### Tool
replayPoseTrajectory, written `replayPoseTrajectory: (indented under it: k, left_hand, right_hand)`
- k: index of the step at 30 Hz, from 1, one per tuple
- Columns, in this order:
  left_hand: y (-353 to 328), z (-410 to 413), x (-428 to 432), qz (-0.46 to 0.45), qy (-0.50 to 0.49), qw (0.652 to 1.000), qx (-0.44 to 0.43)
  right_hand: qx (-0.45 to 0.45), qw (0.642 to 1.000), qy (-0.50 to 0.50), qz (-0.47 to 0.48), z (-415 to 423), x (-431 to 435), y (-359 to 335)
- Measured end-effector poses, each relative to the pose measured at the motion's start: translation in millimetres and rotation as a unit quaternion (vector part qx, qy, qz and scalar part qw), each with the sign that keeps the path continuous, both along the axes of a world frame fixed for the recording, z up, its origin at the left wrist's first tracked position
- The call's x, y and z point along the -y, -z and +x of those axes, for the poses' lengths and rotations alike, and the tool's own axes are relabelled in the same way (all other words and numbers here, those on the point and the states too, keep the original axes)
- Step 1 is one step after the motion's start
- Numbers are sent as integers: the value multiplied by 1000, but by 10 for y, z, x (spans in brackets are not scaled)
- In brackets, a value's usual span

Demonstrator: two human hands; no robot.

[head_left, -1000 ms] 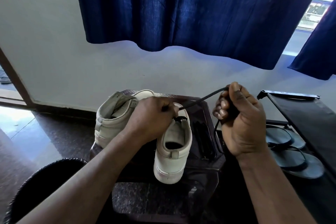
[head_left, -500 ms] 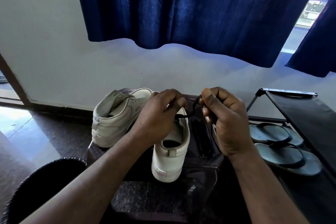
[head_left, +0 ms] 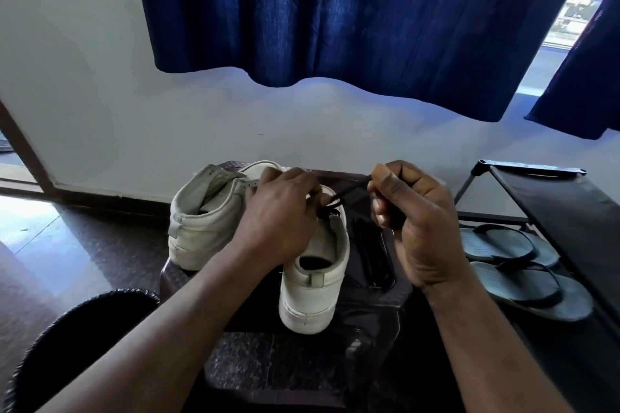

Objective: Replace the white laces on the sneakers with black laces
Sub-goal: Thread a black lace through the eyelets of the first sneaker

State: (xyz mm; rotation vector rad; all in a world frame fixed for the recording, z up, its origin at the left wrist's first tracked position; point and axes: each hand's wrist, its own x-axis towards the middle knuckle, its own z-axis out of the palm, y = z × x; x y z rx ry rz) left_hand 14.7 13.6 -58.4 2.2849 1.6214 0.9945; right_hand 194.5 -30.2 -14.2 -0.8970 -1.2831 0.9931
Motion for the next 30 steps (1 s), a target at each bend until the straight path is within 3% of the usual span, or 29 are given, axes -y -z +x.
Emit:
replayPoseTrajectory:
  k: [3,6,8,11,15,17,19,21,25,30]
  left_hand:
    - [15,-35,-27,4,15,997,73]
    - [-100,57,70,-9,108,978,177]
    - [-150,124,132,-18,140,970,198]
    - [-118,107,95,-21,93,979,181]
    - [-24,-63,-37,-33,6,998,56]
    - [-31,-74,-41,-35,49,995,81]
    - [-78,-26,-2,-41,126,978,163]
    - [-98,28,29,-44,154,971,178]
    - [-41,10,-10,-13,40,994,103]
    - [-59,-25,-6,-44,2,990,136]
  right_hand:
    - [-10,1000,2,3,16,-17,-1]
    - [26,1000,5,1,-35,-9,15]
    - [35,999,-5,-4,-70,-1,27]
    - [47,999,-5,4,-69,2,24]
    - [12,1000,4,10,-17,7,5]
    - [8,1000,7,11,-12,2,1]
    - [19,1000,10,4,-35,-3,7]
    - [32,999,8,-4,-63,-1,18]
    - [25,1000,4,2,-22,13,14]
    - [-44,999,-8,-3,40,-2,-2]
